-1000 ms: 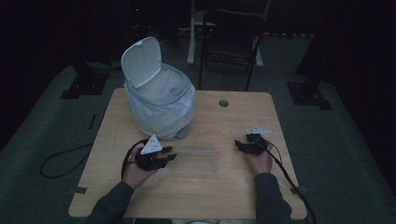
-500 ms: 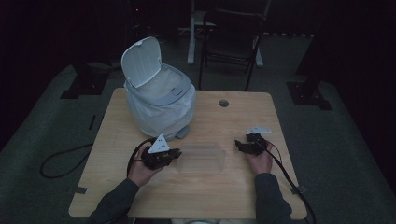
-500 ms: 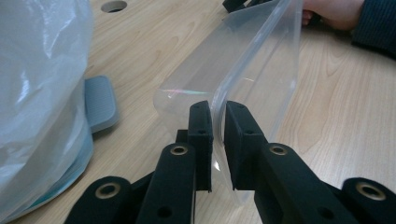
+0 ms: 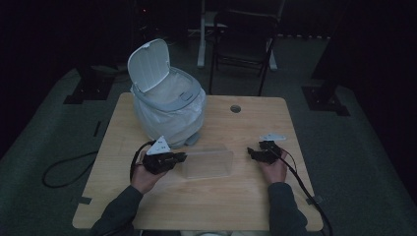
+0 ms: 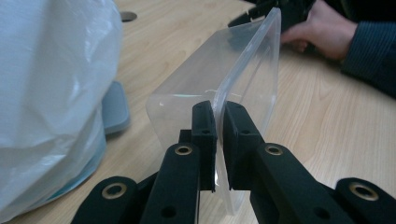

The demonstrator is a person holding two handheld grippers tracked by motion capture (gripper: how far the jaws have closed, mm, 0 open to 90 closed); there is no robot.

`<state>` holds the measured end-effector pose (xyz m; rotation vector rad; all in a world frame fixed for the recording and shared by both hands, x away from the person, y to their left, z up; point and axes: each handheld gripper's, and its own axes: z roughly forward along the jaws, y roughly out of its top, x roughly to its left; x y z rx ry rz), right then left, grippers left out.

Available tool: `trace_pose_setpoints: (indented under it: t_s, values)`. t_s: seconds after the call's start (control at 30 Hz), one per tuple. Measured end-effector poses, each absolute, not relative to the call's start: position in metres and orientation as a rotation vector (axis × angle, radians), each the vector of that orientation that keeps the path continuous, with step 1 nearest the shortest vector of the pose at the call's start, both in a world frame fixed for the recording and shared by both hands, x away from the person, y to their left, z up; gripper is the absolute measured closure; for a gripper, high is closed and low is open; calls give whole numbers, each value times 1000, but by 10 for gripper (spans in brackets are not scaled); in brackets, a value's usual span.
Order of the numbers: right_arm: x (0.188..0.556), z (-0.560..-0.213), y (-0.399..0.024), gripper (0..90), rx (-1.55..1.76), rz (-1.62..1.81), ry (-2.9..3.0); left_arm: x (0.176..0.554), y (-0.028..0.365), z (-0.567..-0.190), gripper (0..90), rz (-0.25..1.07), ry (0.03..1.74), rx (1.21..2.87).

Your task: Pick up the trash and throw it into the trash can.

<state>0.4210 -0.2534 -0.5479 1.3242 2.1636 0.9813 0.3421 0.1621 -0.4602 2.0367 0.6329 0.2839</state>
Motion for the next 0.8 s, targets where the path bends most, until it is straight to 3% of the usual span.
trace_pose_setpoints:
  t_s: [0.8]
  values:
    - [422,-548,-254,356,1327,980,2161,353,178,-419,852,280,636,1935]
